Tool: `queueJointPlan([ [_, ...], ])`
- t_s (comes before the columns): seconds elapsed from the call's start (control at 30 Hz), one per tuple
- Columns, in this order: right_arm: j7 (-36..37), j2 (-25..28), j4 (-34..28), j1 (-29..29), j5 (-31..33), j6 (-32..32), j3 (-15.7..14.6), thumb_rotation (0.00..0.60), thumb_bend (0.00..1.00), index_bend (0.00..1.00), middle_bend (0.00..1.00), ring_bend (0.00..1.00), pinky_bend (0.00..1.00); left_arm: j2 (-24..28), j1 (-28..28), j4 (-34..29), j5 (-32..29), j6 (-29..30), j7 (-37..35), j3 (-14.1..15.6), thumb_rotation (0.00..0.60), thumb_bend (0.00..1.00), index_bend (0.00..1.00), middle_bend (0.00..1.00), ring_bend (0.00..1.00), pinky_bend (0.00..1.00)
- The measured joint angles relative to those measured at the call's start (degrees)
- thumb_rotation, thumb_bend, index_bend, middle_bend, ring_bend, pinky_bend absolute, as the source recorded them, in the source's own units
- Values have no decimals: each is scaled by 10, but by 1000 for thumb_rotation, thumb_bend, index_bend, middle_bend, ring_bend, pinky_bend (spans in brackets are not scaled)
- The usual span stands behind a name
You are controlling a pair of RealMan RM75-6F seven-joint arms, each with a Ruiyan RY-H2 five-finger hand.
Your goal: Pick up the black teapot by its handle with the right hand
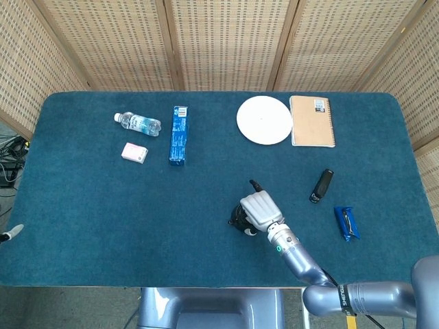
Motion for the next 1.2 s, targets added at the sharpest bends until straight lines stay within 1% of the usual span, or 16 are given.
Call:
queueJointPlan([
  [0.3,-21,-1,-16,10,46,10,13,600,0,1000,1000,885,0,0,0,0,0,0,-1,0,600,0,0,0,0,0],
  [0.33,-24,-1,-19,11,50,12,16,600,0,1000,1000,896,11,0,0,0,0,0,-1,0,600,0,0,0,0,0],
  [0.4,-23,0,-23,13,54,14,20,600,0,1000,1000,915,79,1,0,0,0,-1,-2,0,600,0,0,0,0,0],
  [0.47,-23,1,-25,15,52,17,22,600,0,1000,1000,934,219,1,0,1,0,-1,-3,0,600,0,0,0,0,0],
  [0.5,-23,2,-26,15,49,18,22,600,0,1000,1000,939,261,1,0,1,0,-1,-4,0,600,0,0,0,0,0],
  [0.6,-23,4,-29,15,39,21,21,600,0,1000,1000,957,474,1,0,1,0,-1,-5,-1,600,0,0,0,0,0],
  [0.67,-21,5,-33,15,33,25,22,600,0,1000,1000,962,678,1,0,2,0,0,-6,-1,600,0,0,0,0,0],
  [0.77,-16,7,-38,14,27,27,24,595,0,1000,1000,967,851,1,1,2,0,0,-6,0,600,0,0,0,0,0],
  [0.8,-14,8,-40,14,25,27,24,591,0,1000,1000,969,883,1,1,2,1,1,-7,0,600,0,0,0,0,0],
  [0.83,-13,8,-41,14,22,28,24,575,0,1000,1000,970,928,2,1,1,1,1,-7,0,600,0,0,0,0,0],
  [0.87,-12,9,-41,13,18,28,24,546,0,1000,1000,972,961,2,1,1,1,2,-7,0,600,0,0,0,0,0],
  [0.97,-7,9,-43,12,12,29,24,470,0,1000,1000,972,988,2,1,1,1,2,-8,0,600,0,0,0,0,0],
  [1.03,-4,10,-44,11,6,30,23,458,0,1000,1000,973,992,2,2,2,1,2,-7,0,600,0,0,0,0,0],
  [1.2,-1,13,-45,9,4,29,22,459,0,1000,1000,974,999,2,2,2,1,3,-8,-1,600,0,0,0,0,0],
])
